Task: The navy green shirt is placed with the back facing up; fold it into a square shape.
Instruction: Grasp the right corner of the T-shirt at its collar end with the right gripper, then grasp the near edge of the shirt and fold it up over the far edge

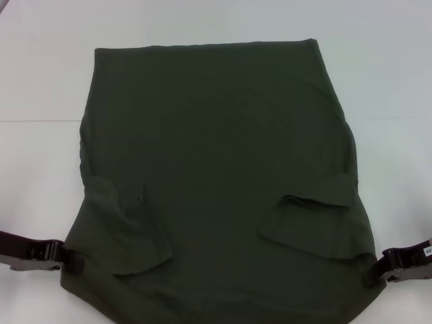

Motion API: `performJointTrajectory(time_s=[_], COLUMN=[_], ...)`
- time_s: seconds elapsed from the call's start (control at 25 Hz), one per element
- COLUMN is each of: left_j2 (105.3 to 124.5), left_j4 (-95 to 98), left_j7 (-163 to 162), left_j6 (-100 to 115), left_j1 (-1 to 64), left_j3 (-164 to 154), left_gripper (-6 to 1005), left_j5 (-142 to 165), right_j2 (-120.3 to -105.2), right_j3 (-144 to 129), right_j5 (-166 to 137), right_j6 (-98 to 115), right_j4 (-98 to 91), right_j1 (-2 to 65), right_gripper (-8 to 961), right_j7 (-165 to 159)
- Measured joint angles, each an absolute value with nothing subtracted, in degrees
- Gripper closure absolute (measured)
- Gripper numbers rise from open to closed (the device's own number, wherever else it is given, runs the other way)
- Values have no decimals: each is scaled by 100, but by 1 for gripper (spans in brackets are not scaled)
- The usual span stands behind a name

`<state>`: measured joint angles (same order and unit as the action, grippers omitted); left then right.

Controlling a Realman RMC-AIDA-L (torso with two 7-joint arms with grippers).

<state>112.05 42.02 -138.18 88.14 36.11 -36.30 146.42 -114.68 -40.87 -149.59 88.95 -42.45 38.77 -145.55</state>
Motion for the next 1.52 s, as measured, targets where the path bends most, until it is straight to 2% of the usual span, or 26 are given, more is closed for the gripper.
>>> performJointTrajectory(time_s=[0.36, 0.68, 1.12, 1.52], left_j2=[11124, 11030, 10727, 10777], left_j4=[4155, 3953, 3665, 3392], left_j7=[-13777, -13827, -13612, -13243], left_j6=[8926, 9225, 10534, 11462], left_j1=[3611, 3650, 3598, 3416], left_j3=[-3621, -3641, -3625, -3678], left_gripper=[970, 970, 970, 969], left_j5=[14474, 14496, 14556, 14944], right_j2=[-11428, -11303, -11288, -11337], right_j3=[-4087, -4036, -4453, -4847], right_j5=[-14933, -14919, -14967, -15004], right_j6=[9093, 9662, 10834, 11312], right_j4=[-4297, -4293, -4294, -4260], right_j1=[3926, 3931, 3886, 3831], right_gripper=[902, 901, 901, 902], right_j7=[-14115, -13481, -12500, -11878])
